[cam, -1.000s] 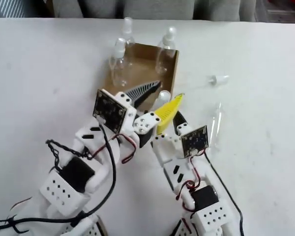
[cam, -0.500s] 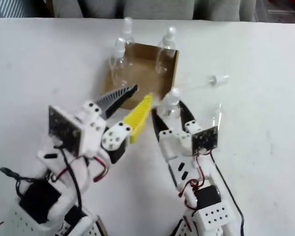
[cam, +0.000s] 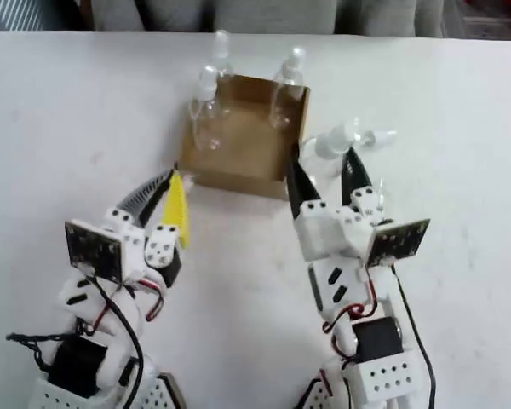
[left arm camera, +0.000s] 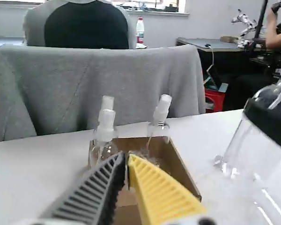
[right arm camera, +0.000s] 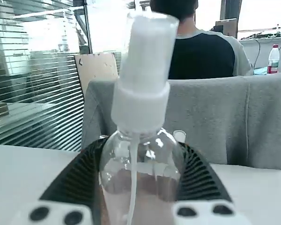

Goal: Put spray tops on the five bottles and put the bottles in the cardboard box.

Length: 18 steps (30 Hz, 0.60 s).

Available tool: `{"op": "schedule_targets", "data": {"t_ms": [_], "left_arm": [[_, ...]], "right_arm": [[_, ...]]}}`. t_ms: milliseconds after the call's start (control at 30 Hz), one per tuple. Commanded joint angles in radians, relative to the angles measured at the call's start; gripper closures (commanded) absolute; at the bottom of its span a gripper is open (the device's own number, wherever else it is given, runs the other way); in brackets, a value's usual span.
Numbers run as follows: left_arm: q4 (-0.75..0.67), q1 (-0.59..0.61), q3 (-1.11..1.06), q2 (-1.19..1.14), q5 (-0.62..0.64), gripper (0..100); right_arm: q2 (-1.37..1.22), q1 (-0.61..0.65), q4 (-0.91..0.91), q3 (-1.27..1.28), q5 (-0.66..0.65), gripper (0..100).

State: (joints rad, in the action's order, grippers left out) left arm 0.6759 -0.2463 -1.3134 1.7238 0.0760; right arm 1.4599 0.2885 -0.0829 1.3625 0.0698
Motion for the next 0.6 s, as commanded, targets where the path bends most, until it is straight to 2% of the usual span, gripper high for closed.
{"op": "schedule_targets", "data": {"t_ms": [0,100,267,400,567], "left_arm": [[-0.005,0.071,-0.078,0.122,-0.009,98],[-0.005,0.122,-0.110,0.105,-0.009,98],[-0.006,0.163,-0.245,0.104,-0.008,98],[-0.109,0.165,-0.381,0.097,-0.014,98],[-0.051,0.179,-0.381,0.099,-0.015,98]], "right_arm": [[-0.131,-0.008,-0.001,-0.147,0.008,98.4],[-0.275,-0.008,0.007,-0.239,0.009,98.4],[-0.481,-0.008,0.153,-0.302,0.011,98.4],[-0.665,-0.008,0.280,-0.328,0.009,98.4],[-0.917,-0.008,0.429,-0.379,0.009,98.4]]}}
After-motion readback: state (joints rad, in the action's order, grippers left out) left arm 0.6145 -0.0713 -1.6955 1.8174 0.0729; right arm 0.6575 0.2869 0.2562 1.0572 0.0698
